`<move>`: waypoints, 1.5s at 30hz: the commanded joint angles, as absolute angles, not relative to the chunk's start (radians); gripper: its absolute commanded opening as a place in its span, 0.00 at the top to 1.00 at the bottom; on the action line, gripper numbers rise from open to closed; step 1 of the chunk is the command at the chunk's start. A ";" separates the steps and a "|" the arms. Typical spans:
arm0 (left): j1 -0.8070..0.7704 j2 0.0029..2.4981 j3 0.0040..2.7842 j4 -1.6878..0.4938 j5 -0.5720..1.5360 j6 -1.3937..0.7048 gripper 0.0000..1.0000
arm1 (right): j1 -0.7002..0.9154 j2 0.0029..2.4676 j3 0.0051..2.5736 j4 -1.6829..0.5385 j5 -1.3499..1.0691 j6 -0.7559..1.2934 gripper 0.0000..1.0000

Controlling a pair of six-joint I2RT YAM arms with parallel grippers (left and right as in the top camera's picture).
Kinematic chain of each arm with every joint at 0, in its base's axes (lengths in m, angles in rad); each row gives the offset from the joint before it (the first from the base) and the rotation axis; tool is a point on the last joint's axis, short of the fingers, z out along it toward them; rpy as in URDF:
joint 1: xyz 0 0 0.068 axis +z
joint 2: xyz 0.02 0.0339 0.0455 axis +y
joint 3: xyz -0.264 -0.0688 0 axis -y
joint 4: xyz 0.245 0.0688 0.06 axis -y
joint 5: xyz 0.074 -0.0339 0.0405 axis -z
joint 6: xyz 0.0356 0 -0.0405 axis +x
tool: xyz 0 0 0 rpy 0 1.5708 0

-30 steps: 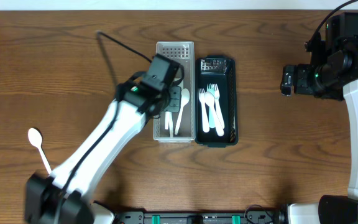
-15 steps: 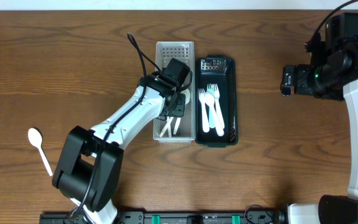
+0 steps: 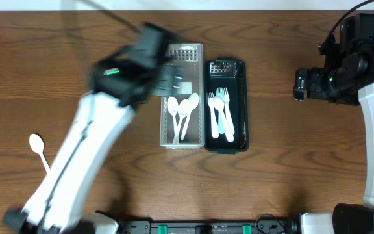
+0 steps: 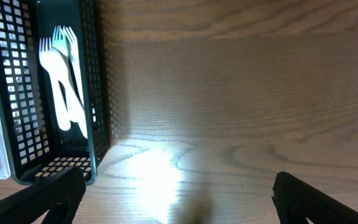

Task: Pack container
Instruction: 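Place the third spoon into the white basket with the left gripper, then move the left gripper to the last spoon and grasp it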

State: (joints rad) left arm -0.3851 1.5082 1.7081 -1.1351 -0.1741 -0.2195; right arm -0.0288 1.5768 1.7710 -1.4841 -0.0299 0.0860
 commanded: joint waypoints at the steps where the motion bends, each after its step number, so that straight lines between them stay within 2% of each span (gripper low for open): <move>1: -0.203 1.438 1.709 -1.214 -0.237 -0.307 0.02 | -0.036 1.581 1.767 -1.486 -0.027 0.073 0.01; 5: 0.051 1.376 1.681 -1.268 -0.231 -0.324 0.02 | -0.036 1.581 1.767 -1.486 -0.027 0.073 0.01; 8: 0.246 1.354 1.631 -1.264 -0.148 -0.324 0.02 | -0.036 1.581 1.767 -1.486 -0.027 0.073 0.01; 12: 0.440 1.352 1.517 -1.216 -0.050 -0.326 0.02 | -0.036 1.581 1.767 -1.486 -0.027 0.073 0.01; 17: 0.595 1.352 1.286 -1.070 -0.036 -0.373 0.02 | -0.036 1.581 1.767 -1.486 -0.027 0.073 0.01; 24: 0.674 1.352 1.037 -0.842 -0.037 -0.318 0.02 | -0.036 1.581 1.767 -1.494 -0.027 0.073 0.01; 32: 0.737 1.390 1.001 -0.751 -0.037 -0.222 0.02 | -0.036 1.581 1.767 -1.508 -0.028 0.073 0.01; 40: 0.738 1.506 1.006 -0.755 -0.036 0.110 0.02 | -0.036 1.580 1.767 -1.511 -0.027 0.073 0.01; 45: 0.740 1.552 1.006 -0.745 -0.038 0.212 0.02 | -0.036 1.580 1.767 -1.512 -0.027 0.073 0.01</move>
State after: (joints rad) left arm 0.7330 1.5341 0.9970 -0.7502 -0.0330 0.0845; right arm -0.0288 1.5772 1.7699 -1.5074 -0.0299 0.0860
